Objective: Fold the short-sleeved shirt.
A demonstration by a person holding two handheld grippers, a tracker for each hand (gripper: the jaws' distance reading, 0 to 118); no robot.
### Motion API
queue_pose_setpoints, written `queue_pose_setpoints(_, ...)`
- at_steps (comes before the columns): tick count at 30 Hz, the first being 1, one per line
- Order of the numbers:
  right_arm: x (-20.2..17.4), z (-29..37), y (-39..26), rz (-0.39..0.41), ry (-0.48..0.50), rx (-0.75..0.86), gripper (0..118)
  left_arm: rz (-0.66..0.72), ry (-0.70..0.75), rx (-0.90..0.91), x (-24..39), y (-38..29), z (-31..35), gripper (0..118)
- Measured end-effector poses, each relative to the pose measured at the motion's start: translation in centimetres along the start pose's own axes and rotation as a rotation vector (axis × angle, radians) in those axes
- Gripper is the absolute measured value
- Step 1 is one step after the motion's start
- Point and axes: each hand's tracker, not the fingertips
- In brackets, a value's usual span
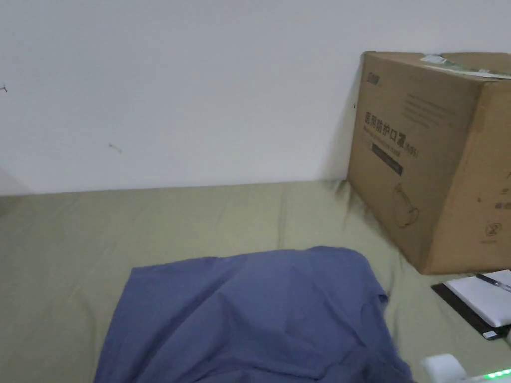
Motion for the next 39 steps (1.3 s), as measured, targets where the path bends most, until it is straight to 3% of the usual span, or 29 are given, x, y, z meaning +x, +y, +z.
queue_pose_setpoints(2,0.1,1.9,-2.8,0.078,-0.028,-0.044,4,-0.027,0.019,-0.012,-0.7,-1.9,1.8,0)
queue_pose_setpoints(4,0.5,3.4,-5.6,0.104,-0.029,-0.103,4,-0.055,0.025,-0.046,-1.5,-3.9,3.3,0)
queue_pose_setpoints(9,0.6,5.6,-11.1,0.091,-0.019,-0.164,4,-0.04,-0.009,-0.104,-1.4,-8.2,6.0,0)
queue_pose_setpoints(15,0.0,5.2,-12.2,0.058,-0.06,-0.158,6,-0.112,-0.004,-0.142,0.2,-10.6,6.3,0)
queue_pose_setpoints(16,-0.1,4.9,-12.2,0.046,-0.067,-0.159,16,-0.12,0.009,-0.137,0.2,-10.6,6.3,7)
queue_pose_setpoints(17,-0.2,4.8,-12.2,0.04,-0.072,-0.158,33,-0.112,0.018,-0.124,0.1,-10.5,6.4,21)
queue_pose_setpoints(18,-0.1,4.6,-12.2,0.038,-0.088,-0.162,60,-0.098,0.03,-0.107,0.0,-10.5,6.7,48)
queue_pose_setpoints(19,-0.1,4.7,-12.2,0.04,-0.105,-0.163,105,-0.076,0.053,-0.087,-0.2,-10.4,6.8,91)
queue_pose_setpoints(20,-0.1,5.0,-12.3,0.039,-0.113,-0.163,118,-0.055,0.053,-0.079,-0.6,-10.3,7.2,112)
queue_pose_setpoints(21,-0.1,5.7,-12.5,0.031,-0.111,-0.145,113,-0.024,0.021,-0.073,-1.0,-10.1,7.9,117)
queue_pose_setpoints(22,-0.1,6.9,-12.3,0.016,-0.067,-0.057,109,0.016,-0.03,-0.018,-1.4,-9.7,9.2,116)
queue_pose_setpoints(26,-1.6,11.9,-11.3,-0.081,-0.018,0.115,109,0.104,-0.102,0.204,-0.5,-8.0,15.4,116)
queue_pose_setpoints(29,-4.7,16.0,-10.8,-0.106,0.037,0.387,109,0.159,-0.197,0.359,1.3,-7.8,19.6,115)
queue_pose_setpoints(30,-6.3,17.5,-11.0,-0.104,0.049,0.52,108,0.166,-0.186,0.432,2.1,-8.0,20.7,110)
queue_pose_setpoints(31,-7.7,18.5,-11.4,-0.098,0.048,0.646,103,0.166,-0.166,0.525,3.4,-8.3,21.9,95)
queue_pose_setpoints(33,-10.4,19.8,-12.1,-0.077,0.015,0.859,81,0.138,-0.134,0.661,5.2,-9.0,23.3,47)
queue_pose_setpoints(34,-12.0,20.3,-12.6,-0.076,-0.014,0.946,46,0.121,-0.089,0.705,6.2,-9.3,23.9,11)
queue_pose_setpoints(35,-13.1,20.5,-12.6,-0.074,-0.033,1.004,15,0.105,-0.047,0.751,6.5,-9.5,23.6,0)
queue_pose_setpoints(36,-13.9,20.7,-12.6,-0.07,-0.049,1.033,0,0.099,-0.02,0.804,7.0,-9.9,24.2,0)
queue_pose_setpoints(39,-14.8,21.3,-11.9,-0.058,0.016,1.03,0,0.104,-0.053,0.874,7.2,-10.0,25.4,0)
